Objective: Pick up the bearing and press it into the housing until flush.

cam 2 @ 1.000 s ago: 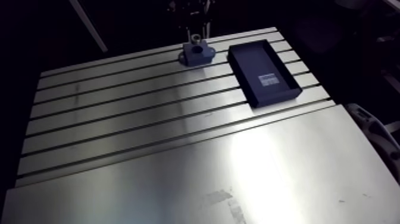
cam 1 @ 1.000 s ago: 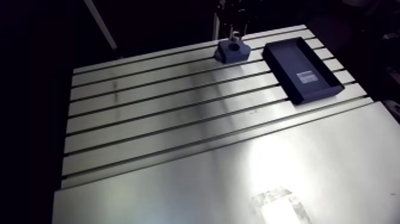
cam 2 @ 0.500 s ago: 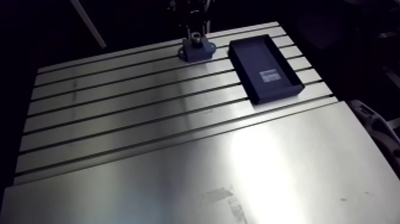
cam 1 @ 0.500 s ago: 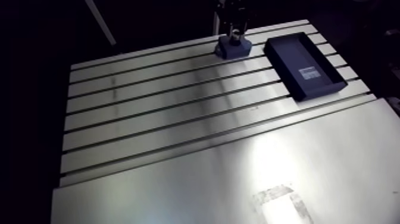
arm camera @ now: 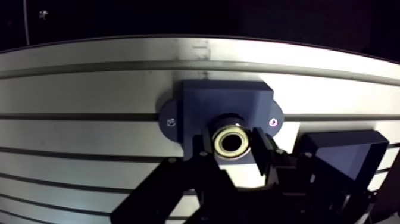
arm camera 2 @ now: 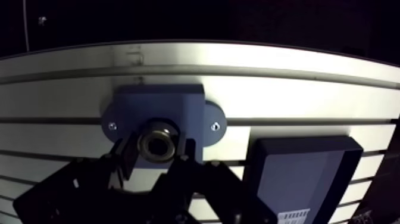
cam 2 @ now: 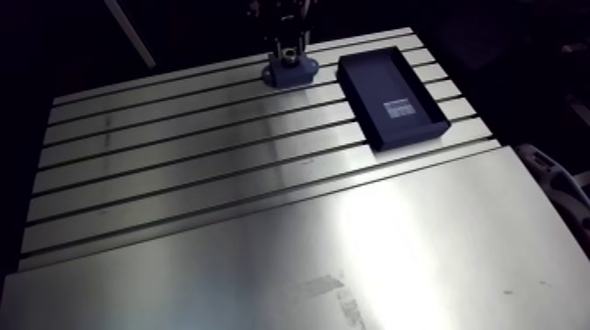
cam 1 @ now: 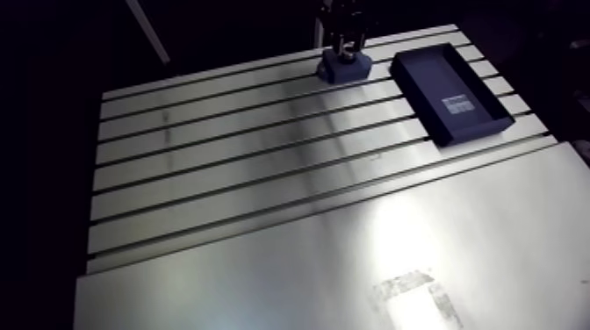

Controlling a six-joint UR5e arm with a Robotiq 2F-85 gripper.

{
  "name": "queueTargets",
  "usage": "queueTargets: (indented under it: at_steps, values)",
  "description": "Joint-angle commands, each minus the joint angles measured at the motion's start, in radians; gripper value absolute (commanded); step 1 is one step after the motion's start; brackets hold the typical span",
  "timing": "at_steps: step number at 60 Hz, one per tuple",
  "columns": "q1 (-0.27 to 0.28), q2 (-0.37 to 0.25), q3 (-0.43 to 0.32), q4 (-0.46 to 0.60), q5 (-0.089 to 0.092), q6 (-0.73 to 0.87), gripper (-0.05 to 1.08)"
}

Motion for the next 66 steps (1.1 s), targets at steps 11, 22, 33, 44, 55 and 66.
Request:
queueTargets:
  at_steps: [11, 22, 33, 44, 55, 66]
  values:
    - [0.0, 0.006, 0.002, -0.001, -0.001, -0.003, 0.68]
    - [0.0, 0.006, 0.002, -0.001, -0.003, -0.006, 0.68]
    - [0.0, 0.007, 0.002, -0.001, -0.003, -0.006, 0.68]
    - [0.0, 0.012, 0.002, -0.001, -0.003, -0.006, 0.68]
    - [0.0, 0.014, 0.001, -0.001, -0.003, -0.006, 0.68]
    - [0.001, 0.012, 0.002, -0.001, -0.003, -0.005, 0.68]
